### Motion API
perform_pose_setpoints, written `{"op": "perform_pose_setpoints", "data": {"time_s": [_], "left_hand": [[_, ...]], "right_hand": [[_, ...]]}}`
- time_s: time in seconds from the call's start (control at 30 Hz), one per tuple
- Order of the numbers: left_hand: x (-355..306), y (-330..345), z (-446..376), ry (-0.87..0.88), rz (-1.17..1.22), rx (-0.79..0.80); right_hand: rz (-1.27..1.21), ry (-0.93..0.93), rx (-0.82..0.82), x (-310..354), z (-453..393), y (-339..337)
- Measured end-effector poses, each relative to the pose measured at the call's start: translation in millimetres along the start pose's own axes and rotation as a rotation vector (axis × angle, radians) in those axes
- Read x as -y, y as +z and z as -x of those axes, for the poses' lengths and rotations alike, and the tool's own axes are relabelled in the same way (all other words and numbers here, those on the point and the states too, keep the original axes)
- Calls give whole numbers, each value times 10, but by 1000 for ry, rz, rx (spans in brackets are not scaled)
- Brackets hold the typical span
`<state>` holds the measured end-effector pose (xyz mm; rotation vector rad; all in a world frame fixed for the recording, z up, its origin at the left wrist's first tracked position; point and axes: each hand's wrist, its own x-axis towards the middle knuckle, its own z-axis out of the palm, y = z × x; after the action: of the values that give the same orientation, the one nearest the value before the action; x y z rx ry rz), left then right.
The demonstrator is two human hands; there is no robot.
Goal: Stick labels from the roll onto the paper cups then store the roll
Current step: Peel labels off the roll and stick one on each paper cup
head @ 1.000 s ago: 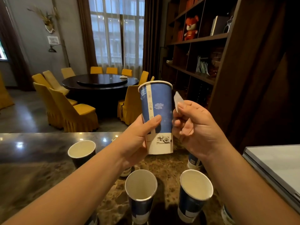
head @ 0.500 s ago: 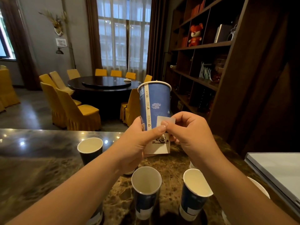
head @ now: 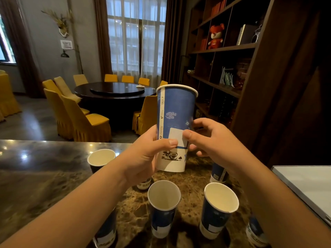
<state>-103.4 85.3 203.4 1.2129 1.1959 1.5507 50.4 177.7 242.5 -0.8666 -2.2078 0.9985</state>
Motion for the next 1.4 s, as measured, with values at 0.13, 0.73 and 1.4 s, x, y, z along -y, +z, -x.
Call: {"op": "perform_pose_setpoints", "data": {"time_s": [0.13,0.73,1.4], "left_hand": [[-78,-1,-39,-3,14,60],[-48,-124,-642,66,-389,-65],[957,-212,-1368,-226,-1409,196]], "right_hand": [[-182,-2,64,-74,-56,26],[105,-91,53,-576,-424,-4],[693,39,342,-1332,-1154,327]]}}
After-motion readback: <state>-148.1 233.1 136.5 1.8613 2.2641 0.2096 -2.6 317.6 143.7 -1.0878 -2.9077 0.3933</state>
